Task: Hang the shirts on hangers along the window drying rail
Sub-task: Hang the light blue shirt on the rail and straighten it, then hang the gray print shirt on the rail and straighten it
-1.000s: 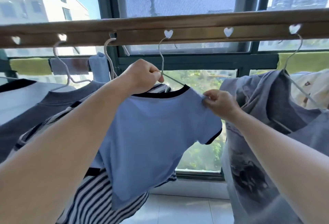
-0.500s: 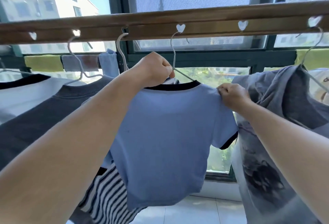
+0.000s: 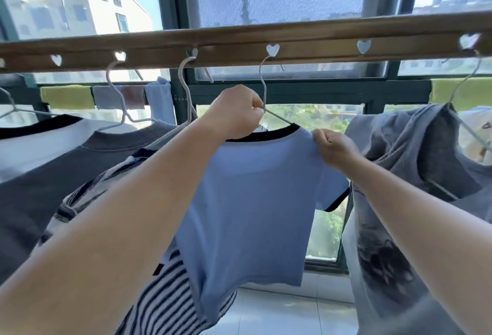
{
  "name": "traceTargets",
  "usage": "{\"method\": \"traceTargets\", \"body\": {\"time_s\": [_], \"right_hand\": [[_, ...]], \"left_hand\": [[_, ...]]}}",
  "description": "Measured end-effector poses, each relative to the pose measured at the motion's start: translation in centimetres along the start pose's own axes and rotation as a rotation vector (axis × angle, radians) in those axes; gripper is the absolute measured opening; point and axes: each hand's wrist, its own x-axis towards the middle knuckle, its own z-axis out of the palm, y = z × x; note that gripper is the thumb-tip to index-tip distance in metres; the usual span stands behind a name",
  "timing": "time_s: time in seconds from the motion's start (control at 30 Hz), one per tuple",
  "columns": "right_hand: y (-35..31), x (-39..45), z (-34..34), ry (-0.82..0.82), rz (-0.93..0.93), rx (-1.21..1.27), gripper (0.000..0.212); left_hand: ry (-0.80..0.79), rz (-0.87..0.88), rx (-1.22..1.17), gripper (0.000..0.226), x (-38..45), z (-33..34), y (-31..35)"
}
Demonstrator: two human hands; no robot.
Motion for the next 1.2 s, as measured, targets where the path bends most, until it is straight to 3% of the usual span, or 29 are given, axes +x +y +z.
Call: {"method": "traceTargets", "body": {"time_s": [0.23,0.7,0.77,0.8,0.93,1.07,1.2], "right_hand": [[0.2,-1.9,-4.0,0.018,-0.122,-0.004,0.039],[4.6,-6.0,-9.0,-0.116,-0.102,0.143,0.044],[5.2,-6.5,-9.4,-0.098,-0.107,0.16,0.044],[5.4,-6.7,-9.6,-0.077,-0.112,0.157,0.043],[6.1,-7.5,-11.4,0.09,-0.097,0.146,0.034],[6.6,-8.8,-14.0,0.286,-0.113,0.127,0.027],[7.3,-10.0,-16.7,0.473,-0.162,0.071,0.025]], "left_hand": [[-0.01,-0.08,-0.032,0.026,-0.9,1.7,4.3],[0.038,-0.124,0.026,0.032,-1.4,5.9,12.1],[0.077,-0.134,0.055,0.022,-1.5,6.8,12.8],[0.108,-0.14,0.059,0.015,-1.5,7.2,13.2],[0.297,-0.203,0.029,0.035,-2.0,8.8,15.4],[0.498,-0.042,-0.078,0.028,-2.7,10.9,18.0],[0.326,0.14,-0.306,0.022,-2.5,13.9,20.6]]}}
